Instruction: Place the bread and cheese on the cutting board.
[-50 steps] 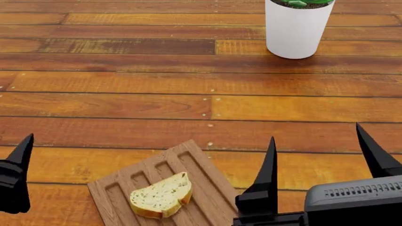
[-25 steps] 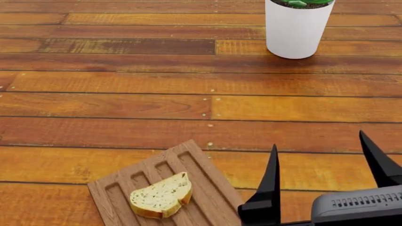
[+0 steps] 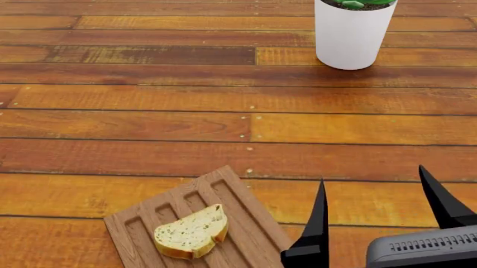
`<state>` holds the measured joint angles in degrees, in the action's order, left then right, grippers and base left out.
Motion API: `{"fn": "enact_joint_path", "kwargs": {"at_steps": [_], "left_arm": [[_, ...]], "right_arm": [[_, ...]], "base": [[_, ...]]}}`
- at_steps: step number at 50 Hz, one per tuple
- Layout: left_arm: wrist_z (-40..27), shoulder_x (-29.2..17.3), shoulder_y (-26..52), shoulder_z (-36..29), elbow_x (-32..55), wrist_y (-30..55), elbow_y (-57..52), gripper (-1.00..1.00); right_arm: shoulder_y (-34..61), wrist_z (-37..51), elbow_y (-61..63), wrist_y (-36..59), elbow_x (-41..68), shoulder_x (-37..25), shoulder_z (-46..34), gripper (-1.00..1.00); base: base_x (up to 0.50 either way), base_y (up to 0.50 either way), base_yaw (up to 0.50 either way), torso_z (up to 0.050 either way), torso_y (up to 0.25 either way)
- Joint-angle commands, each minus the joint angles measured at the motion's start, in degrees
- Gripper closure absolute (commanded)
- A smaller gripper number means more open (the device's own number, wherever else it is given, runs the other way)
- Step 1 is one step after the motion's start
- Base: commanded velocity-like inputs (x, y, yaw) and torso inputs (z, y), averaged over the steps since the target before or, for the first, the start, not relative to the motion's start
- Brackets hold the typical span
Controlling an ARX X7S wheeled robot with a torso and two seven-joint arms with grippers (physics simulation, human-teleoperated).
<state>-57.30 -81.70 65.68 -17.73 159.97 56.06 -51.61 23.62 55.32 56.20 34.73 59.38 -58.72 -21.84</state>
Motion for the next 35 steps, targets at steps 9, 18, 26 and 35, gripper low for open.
{"fn": "enact_joint_path", "kwargs": {"at_steps": [9, 18, 26, 35], "left_arm": [[0.6, 10.4, -14.4, -4.5, -16.3, -1.9, -4.5, -1.00], [-2.0, 19.2, -15.1, -10.5, -21.6, -0.5, -2.0, -1.00], [-2.5, 21.1, -15.9, -11.8, -23.4, 0.2, -1.8, -1.00], [-1.9, 21.1, -19.2, -12.1, -27.2, 1.4, -1.4, -1.00]], "right_arm": [[-2.5, -2.7, -1.4, -1.9, -3.9, 1.5, 0.4, -1.00], [-3.1, -3.5, -2.0, -2.4, -4.6, 1.6, -0.1, -1.00], [-3.6, -3.5, -2.3, -3.0, -4.6, 1.4, 0.0, -1.00], [-3.8, -3.3, -2.1, -3.2, -4.3, 0.9, 0.2, -1.00]], "base": [[0.00, 0.00, 0.00, 0.000, 0.000], [0.00, 0.00, 0.00, 0.000, 0.000], [0.00, 0.00, 0.00, 0.000, 0.000], [0.00, 0.00, 0.00, 0.000, 0.000]]}}
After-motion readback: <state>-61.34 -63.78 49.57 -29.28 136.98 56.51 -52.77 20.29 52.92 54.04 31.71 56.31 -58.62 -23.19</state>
